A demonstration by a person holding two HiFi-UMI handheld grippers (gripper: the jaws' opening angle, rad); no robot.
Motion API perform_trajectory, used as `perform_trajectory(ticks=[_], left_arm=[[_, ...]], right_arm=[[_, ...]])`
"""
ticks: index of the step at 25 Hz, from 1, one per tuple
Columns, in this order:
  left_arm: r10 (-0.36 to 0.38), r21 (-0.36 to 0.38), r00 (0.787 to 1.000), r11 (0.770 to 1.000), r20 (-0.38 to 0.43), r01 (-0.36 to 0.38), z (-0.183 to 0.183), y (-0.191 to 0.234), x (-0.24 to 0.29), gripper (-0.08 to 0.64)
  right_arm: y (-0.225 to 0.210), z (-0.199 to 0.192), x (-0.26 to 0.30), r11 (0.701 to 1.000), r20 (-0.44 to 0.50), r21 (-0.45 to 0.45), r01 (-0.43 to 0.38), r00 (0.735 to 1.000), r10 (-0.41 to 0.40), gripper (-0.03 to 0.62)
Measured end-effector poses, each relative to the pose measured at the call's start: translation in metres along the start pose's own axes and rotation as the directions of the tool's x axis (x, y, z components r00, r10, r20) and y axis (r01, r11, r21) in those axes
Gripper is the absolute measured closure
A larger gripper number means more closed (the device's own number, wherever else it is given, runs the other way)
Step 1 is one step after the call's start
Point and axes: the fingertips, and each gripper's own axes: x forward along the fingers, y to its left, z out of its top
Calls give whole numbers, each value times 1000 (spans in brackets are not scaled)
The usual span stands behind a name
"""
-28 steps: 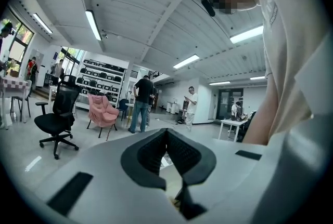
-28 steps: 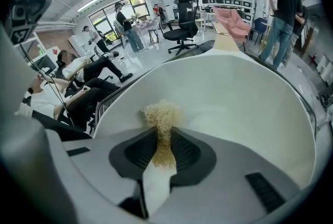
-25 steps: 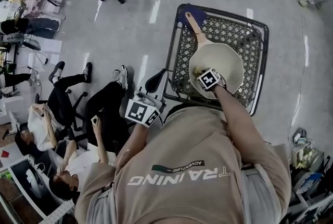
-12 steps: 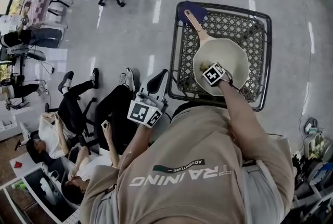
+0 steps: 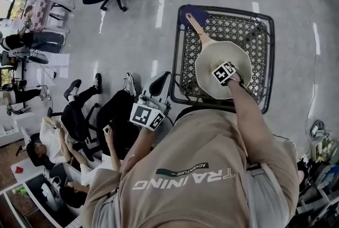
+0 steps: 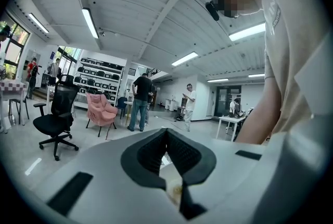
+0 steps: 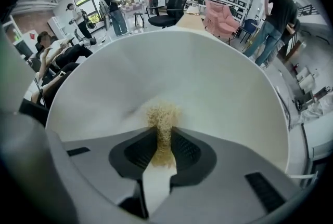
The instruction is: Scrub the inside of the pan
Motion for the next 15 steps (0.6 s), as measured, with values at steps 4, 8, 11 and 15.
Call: perform_trajectory(ticks=[4, 8, 11, 15], left_arm=[[2, 4, 1000, 1000, 0, -2, 1, -3, -2, 543], [5, 11, 1000, 1000, 4, -5, 4, -9, -3, 543], [12, 16, 1000, 1000, 4, -12, 3, -10, -1, 542], [32, 0, 999, 999, 23, -32, -6, -15, -4, 543]], right_arm=[[-25, -14, -4, 999, -23, 15, 49, 999, -48, 500], [-42, -25, -7, 997, -34, 17, 78, 996, -77, 500], [-60, -32, -7, 989, -75, -4, 146, 986, -146, 500], [-75, -37, -25, 966, -83, -18, 256, 963, -257, 502]])
